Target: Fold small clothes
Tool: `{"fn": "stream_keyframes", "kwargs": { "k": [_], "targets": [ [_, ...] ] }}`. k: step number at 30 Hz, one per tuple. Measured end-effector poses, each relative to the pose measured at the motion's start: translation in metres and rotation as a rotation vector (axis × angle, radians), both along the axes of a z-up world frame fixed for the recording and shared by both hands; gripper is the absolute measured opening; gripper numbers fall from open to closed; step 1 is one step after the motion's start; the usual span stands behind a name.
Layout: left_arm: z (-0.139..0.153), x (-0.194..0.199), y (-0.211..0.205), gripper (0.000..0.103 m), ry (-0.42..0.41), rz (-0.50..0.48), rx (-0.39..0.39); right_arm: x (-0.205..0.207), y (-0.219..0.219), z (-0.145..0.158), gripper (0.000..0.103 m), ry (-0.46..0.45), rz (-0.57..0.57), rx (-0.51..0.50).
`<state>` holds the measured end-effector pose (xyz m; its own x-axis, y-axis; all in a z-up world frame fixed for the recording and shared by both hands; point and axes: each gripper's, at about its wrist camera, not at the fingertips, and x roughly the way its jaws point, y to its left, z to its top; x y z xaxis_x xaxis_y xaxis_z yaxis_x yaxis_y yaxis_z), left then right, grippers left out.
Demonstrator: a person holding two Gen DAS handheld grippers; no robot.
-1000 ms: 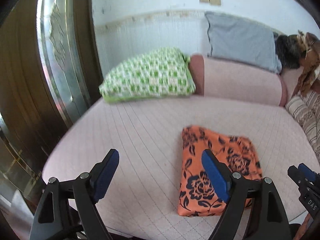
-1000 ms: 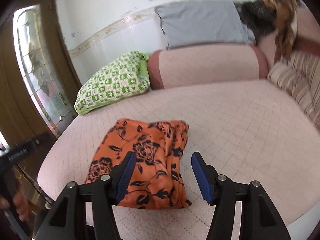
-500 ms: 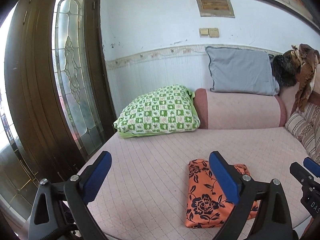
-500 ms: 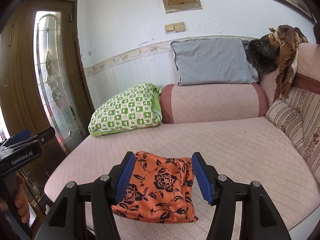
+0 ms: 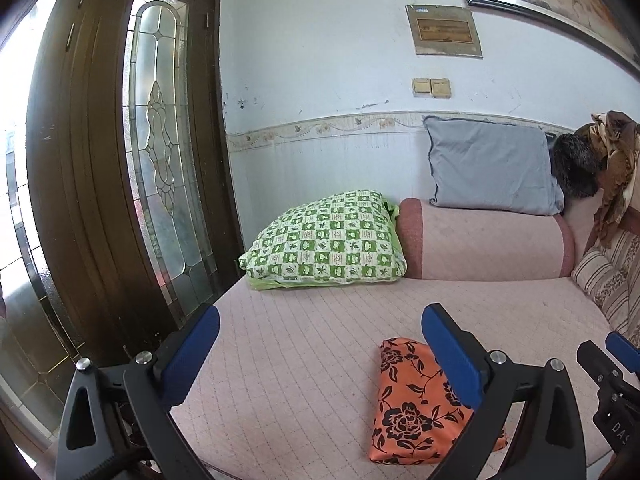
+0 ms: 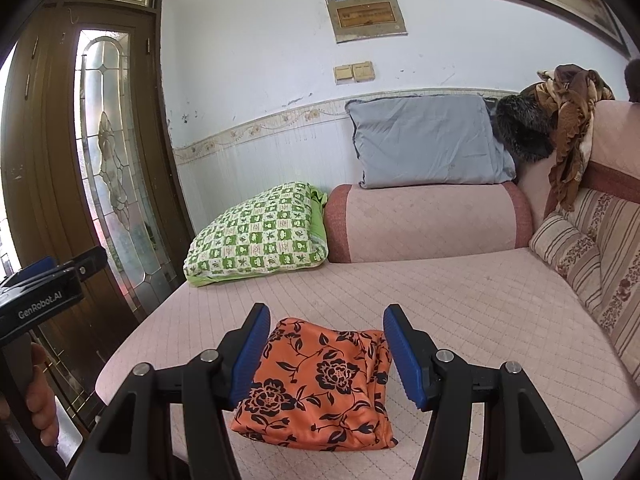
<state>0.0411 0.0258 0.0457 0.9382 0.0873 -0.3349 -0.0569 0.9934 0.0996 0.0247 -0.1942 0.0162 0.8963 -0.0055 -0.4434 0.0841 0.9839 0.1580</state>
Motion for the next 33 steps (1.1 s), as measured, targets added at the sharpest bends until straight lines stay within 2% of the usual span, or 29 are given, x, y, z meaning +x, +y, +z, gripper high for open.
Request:
{"fn": "stream_keyframes", "kwargs": {
  "k": [10, 33],
  "targets": [
    [0.011, -0.012, 0.006, 0.101, -0.041, 0.052, 0.006, -0.008, 0.007, 0.007, 0.063, -0.020, 0.005, -0.003],
    [0.008, -0.010, 0.013, 0.101, -0.022, 0.062, -0.006, -0.015, 0.025, 0.012, 0.063, -0.044, 0.055, 0.001]
  ]
}}
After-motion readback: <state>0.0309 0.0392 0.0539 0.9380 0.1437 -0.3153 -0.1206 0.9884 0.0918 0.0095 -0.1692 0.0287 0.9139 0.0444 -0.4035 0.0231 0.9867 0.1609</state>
